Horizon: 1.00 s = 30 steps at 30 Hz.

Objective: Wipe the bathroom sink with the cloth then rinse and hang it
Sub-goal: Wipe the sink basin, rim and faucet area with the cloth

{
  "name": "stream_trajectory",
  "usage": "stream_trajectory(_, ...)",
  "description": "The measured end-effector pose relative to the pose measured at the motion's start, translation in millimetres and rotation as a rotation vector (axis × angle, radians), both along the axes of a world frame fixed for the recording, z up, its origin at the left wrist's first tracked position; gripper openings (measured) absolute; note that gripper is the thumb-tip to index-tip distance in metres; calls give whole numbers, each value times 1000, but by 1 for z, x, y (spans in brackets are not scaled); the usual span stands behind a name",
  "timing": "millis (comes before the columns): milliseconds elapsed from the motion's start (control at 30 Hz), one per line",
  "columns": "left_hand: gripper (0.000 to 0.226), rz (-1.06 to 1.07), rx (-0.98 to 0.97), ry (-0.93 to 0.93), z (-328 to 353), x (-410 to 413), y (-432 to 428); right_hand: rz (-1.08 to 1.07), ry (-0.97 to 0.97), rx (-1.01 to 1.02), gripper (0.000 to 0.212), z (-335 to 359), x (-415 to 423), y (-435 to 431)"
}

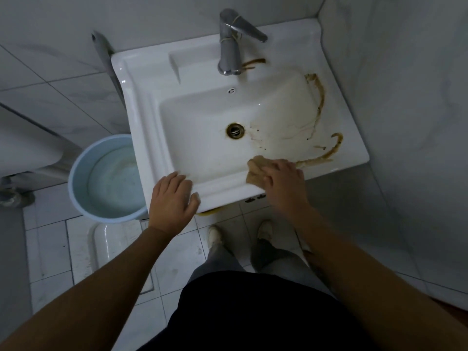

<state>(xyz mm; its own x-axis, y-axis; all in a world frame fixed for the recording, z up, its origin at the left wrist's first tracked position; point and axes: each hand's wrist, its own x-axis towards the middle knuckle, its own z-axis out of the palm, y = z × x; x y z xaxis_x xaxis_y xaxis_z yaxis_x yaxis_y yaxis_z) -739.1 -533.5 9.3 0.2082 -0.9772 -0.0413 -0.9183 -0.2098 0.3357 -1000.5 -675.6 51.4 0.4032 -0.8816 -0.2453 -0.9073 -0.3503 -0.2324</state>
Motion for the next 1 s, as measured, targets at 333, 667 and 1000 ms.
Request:
stream_trajectory(333, 57, -35, 35, 74, 15, -92, -62, -208, 67, -124, 25, 2, -99, -63)
stream_trajectory(667, 53, -149, 96, -29, 1, -166, -112, 22, -54, -86, 32, -7, -122, -60)
stream_trajectory(1000, 46, -158, 26, -105, -4, -170, -112, -107, 24, -80, 26, -7, -137, -89)
